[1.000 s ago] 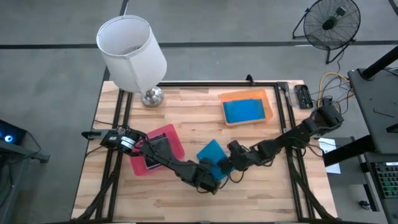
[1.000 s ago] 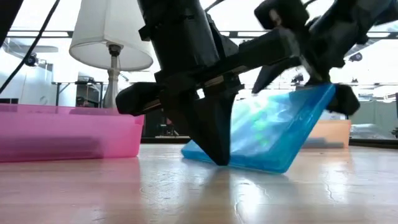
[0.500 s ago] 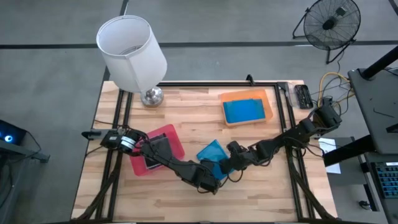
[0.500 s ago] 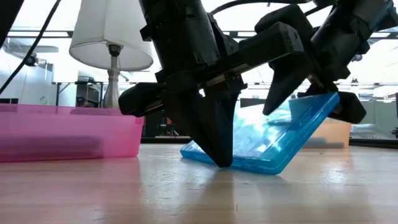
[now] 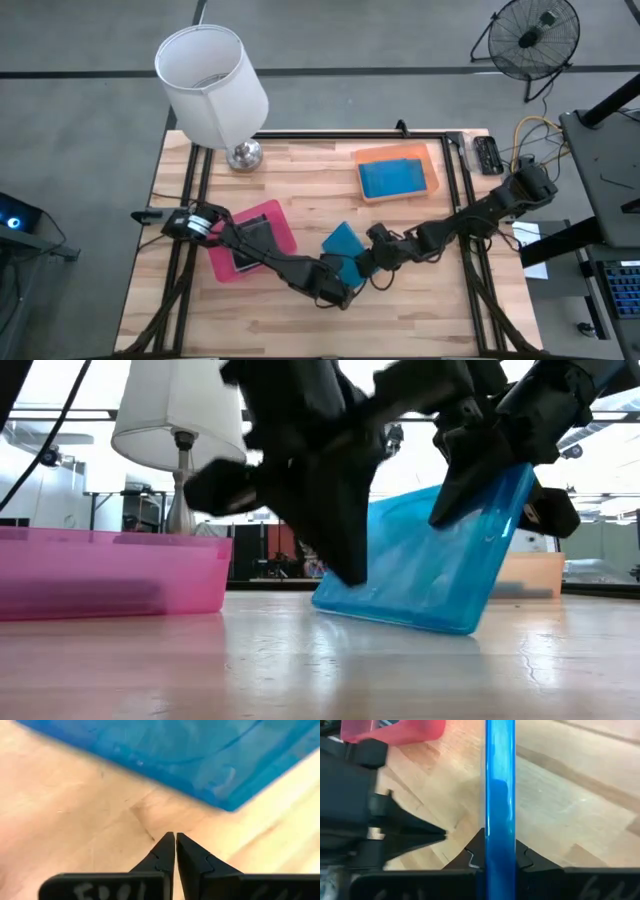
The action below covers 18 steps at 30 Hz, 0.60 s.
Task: Pick & place jewel cases by type
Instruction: Put the blue CD case into the pink bin
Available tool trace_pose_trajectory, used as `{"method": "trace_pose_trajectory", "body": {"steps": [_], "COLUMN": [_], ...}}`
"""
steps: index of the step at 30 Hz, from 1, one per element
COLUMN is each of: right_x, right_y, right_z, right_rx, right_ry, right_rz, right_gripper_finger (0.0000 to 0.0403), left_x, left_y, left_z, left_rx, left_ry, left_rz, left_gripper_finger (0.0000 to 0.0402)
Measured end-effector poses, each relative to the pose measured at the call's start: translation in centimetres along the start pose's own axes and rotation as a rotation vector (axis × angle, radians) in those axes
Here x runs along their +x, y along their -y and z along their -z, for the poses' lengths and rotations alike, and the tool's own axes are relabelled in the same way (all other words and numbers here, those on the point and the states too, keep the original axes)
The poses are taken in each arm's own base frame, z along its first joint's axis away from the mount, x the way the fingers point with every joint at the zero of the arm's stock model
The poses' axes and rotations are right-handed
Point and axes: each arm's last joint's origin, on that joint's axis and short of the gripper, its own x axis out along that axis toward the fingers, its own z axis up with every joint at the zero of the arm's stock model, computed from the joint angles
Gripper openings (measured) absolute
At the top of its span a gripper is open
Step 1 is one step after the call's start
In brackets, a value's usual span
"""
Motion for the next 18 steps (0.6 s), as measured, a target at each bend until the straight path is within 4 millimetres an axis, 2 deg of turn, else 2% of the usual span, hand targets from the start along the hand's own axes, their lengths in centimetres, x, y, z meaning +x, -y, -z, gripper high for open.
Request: {"method": "trace_pose_trajectory", "body": {"steps": [4,9,13,18], "right_x": [-1.5,-4.6,-7.5,-10.6], "right_y": [-0.1,-0.2,-0.3,-0.3], "right_z": [-1.0,-2.6,-4.1,-5.8], "right_rx": [-0.008,0.010,0.049,0.129], "right_ry": [0.017,0.089,0.212,0.411], "right_rz": [-0.009,-0.018,-0.067,-0.126], "right_gripper_finger": [0.0015,0.0014,0.0014,0.0014], "left_x": [-2.0,-4.5,-6.0,-8.0], "left_y": [0.2,0.4,0.8,1.2], "left_z": [-0.6,-1.2,-1.7,-2.3], "left_rx": [-0.010,0.024,0.049,0.105], "left_ry": [0.034,0.087,0.128,0.155], "left_rz": [0.033,0.084,0.143,0.233], "left_gripper_finger": [0.0009,0.0051,0.0080,0.0087]}}
